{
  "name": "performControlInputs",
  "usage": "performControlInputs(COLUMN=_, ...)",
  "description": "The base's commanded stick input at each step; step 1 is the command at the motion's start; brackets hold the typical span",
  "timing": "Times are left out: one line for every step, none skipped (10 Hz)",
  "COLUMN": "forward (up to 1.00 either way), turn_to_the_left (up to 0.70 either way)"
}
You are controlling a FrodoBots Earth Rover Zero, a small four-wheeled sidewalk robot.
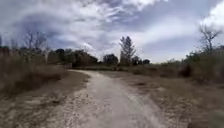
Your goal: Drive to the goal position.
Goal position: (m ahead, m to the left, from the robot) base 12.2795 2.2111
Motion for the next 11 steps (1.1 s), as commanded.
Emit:
performControlInputs(forward=0.7, turn_to_the_left=0.0)
performControlInputs(forward=0.7, turn_to_the_left=0.0)
performControlInputs(forward=0.7, turn_to_the_left=0.0)
performControlInputs(forward=0.7, turn_to_the_left=0.0)
performControlInputs(forward=0.7, turn_to_the_left=0.0)
performControlInputs(forward=0.7, turn_to_the_left=0.0)
performControlInputs(forward=0.7, turn_to_the_left=0.0)
performControlInputs(forward=0.7, turn_to_the_left=0.0)
performControlInputs(forward=0.7, turn_to_the_left=0.0)
performControlInputs(forward=0.7, turn_to_the_left=0.0)
performControlInputs(forward=0.7, turn_to_the_left=0.0)
